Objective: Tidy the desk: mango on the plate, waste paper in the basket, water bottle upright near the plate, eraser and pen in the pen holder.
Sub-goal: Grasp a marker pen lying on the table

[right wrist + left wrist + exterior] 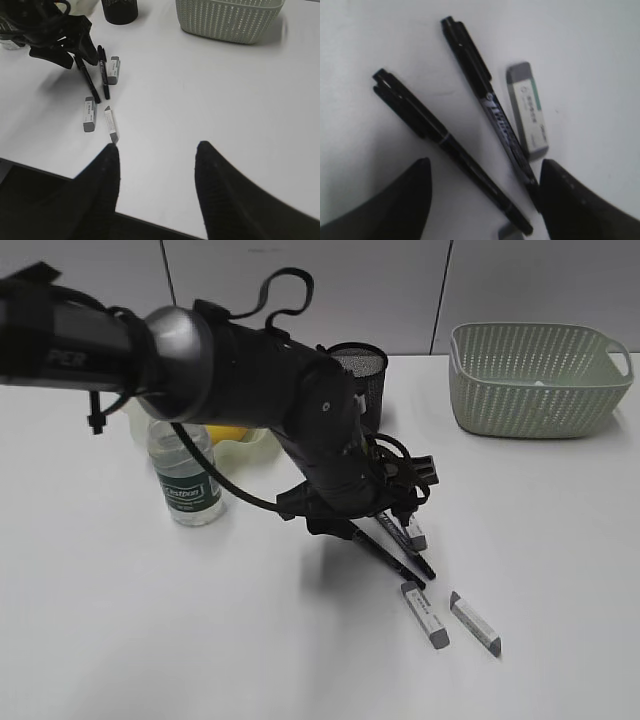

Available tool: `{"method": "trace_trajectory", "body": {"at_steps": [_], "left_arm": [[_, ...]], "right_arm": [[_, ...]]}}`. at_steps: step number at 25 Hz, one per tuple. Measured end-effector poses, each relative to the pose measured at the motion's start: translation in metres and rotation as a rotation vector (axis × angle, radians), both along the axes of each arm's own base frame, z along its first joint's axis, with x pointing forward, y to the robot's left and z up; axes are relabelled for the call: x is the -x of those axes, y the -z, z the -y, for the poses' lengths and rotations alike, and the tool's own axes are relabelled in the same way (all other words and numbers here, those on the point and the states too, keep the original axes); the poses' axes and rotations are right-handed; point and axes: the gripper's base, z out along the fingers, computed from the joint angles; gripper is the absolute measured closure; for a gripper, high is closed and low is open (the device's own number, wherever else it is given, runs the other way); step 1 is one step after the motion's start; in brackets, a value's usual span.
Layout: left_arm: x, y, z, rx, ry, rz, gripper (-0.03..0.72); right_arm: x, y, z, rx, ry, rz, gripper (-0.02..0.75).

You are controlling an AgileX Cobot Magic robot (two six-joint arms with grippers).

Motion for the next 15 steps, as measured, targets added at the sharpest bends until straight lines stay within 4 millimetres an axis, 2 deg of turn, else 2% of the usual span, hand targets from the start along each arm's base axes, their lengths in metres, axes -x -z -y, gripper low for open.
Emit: {"method": "trace_trajectory", "body": {"at_steps": [6,10,15], "left_arm": [[-0.012,0.013,-0.003,-0.117,-0.197,-0.036,0.257],[-0.015,0.018,-0.003,-0.105,-0.287,-0.046,0.286],[-0.016,0.026,0.001,-0.094,-0.316,-0.049,0.306]], "right_arm": [[0.000,0.000,0.000,0.000,0.000,0.000,0.350],[0.000,0.000,0.000,0.000,0.000,0.000,0.351],[0.000,0.000,0.000,0.000,0.000,0.001,0.353]]}}
